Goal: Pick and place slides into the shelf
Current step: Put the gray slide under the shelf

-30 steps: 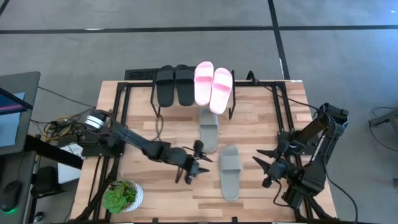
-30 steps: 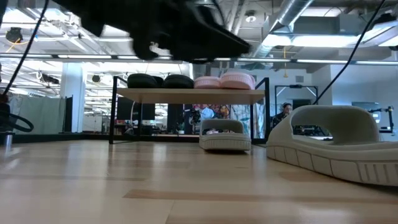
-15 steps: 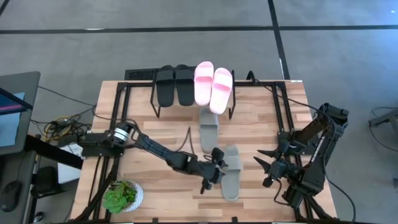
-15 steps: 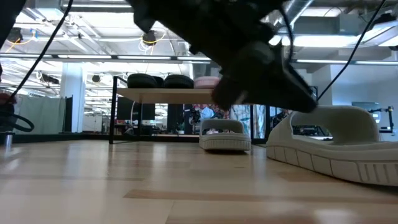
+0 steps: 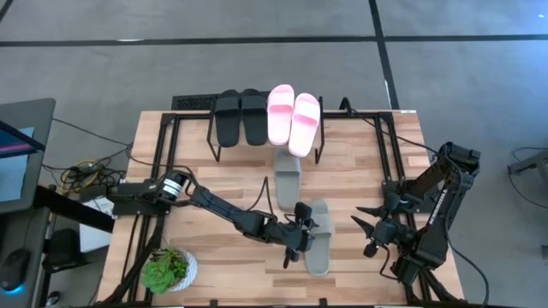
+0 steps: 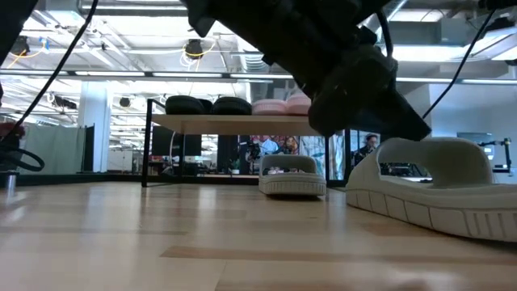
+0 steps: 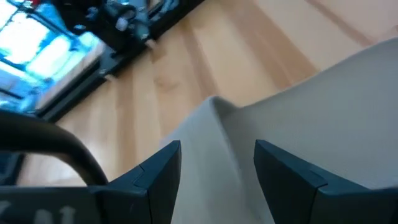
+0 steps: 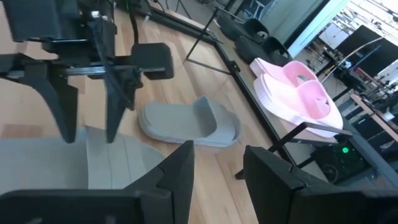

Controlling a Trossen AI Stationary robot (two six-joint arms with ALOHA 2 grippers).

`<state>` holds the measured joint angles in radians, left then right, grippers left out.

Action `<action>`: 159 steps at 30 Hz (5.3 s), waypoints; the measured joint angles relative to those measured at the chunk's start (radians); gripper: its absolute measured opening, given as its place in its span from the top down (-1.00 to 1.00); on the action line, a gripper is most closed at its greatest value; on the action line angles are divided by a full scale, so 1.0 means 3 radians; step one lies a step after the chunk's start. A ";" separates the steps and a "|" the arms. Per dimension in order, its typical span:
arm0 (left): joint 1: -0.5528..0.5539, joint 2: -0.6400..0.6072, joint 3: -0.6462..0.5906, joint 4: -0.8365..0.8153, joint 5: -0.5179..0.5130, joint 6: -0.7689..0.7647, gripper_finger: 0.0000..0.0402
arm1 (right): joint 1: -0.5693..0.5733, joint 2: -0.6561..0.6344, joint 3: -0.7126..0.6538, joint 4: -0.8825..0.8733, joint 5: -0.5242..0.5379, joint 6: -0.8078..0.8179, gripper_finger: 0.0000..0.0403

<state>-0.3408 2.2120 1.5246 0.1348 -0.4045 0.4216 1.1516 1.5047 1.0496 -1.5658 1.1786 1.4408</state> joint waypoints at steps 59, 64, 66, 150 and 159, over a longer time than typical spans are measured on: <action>-0.0095 -0.0088 -0.0025 0.0122 -0.1370 0.0133 0.99 | -0.0028 0.0001 0.0000 0.0162 0.0052 0.0003 0.37; -0.0121 -0.0197 -0.0025 -0.0276 -0.1626 0.0092 1.00 | -0.0028 0.0001 0.0000 0.0187 0.0053 0.0002 0.37; -0.0121 -0.0245 -0.0025 -0.0516 -0.1685 -0.0057 1.00 | -0.0028 0.0001 0.0000 0.0194 0.0053 0.0002 0.37; 0.0747 -0.1920 -0.2635 0.0196 -0.1182 -0.0657 1.00 | -0.0395 0.0376 -0.0004 0.0373 0.0189 -0.0175 0.37; 0.0944 -0.1672 -0.2632 0.0389 -0.0986 -0.0654 1.00 | -0.0393 0.0376 -0.0004 0.0374 0.0188 -0.0173 0.37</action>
<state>-0.0576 1.7104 0.7349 0.2516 -0.7002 0.2253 1.0336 1.6176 1.0485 -1.4535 1.2349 1.3888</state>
